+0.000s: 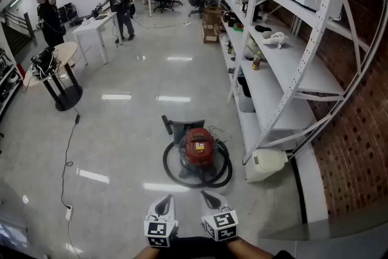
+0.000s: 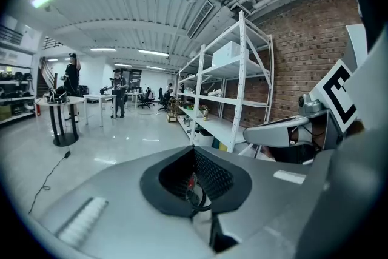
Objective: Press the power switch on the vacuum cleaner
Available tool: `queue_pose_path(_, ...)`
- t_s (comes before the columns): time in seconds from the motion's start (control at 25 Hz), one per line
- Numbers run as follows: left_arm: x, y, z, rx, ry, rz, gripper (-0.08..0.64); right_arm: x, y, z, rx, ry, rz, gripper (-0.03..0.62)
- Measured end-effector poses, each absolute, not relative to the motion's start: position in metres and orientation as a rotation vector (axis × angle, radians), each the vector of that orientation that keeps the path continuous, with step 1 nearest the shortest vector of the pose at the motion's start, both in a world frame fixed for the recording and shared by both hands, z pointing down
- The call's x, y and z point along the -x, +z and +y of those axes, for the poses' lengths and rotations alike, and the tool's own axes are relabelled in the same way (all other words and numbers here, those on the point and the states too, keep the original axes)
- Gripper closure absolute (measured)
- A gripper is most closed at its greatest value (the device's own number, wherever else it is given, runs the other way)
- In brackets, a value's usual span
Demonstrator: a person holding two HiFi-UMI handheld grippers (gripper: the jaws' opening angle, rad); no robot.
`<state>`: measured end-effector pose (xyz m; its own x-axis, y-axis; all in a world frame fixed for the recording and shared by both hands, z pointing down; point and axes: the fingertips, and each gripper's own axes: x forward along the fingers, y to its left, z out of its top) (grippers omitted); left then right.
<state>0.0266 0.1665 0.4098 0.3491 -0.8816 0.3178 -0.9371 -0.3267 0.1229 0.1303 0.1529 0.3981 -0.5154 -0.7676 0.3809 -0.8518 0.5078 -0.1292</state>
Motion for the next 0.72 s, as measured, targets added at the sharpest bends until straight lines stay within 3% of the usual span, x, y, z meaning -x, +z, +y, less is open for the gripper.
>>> queue_pose_path(0.72, -0.03, 0.387, 0.262, -2.262, 0.31, -1.822, 0.549, -0.142, 0.401, 0.237, -1.201, 0.466, -2.578, 0.6)
